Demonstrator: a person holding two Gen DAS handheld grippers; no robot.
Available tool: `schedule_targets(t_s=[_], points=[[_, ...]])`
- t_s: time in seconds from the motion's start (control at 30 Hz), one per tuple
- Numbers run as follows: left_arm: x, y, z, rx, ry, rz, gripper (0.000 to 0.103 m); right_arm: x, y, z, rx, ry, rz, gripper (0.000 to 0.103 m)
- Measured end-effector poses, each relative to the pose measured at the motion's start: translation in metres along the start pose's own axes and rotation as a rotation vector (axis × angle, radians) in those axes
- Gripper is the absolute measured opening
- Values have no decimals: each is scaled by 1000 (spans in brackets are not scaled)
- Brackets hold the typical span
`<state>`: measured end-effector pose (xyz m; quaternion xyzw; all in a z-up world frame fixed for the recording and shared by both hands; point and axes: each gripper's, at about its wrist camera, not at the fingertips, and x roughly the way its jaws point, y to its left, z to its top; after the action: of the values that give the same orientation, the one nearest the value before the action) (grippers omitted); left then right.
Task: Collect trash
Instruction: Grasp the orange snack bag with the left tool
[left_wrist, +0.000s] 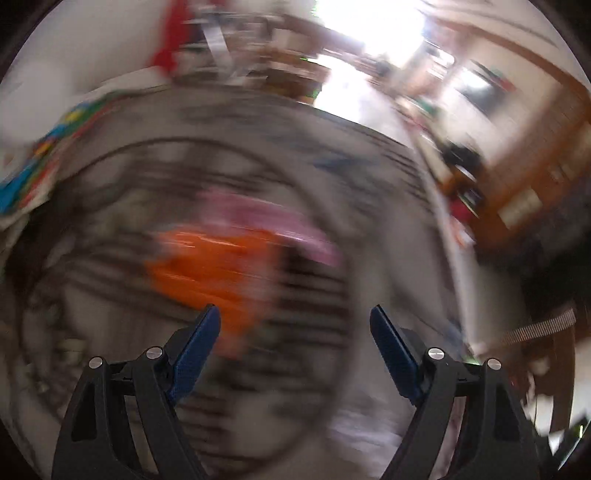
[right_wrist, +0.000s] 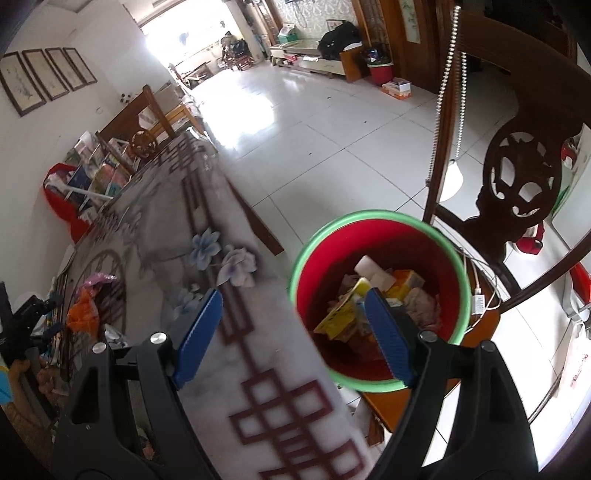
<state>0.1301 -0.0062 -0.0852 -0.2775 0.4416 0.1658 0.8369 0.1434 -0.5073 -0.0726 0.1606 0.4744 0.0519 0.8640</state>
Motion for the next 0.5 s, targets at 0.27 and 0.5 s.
schedule_targets(t_s=[0.27,0.5], points=[[48,59,35,-175,52,-17,79,0,50,-18,-68,16,5,78],[68,50,42,-81,90,-29,61,-8,88,-39,-126,12,-17,78]])
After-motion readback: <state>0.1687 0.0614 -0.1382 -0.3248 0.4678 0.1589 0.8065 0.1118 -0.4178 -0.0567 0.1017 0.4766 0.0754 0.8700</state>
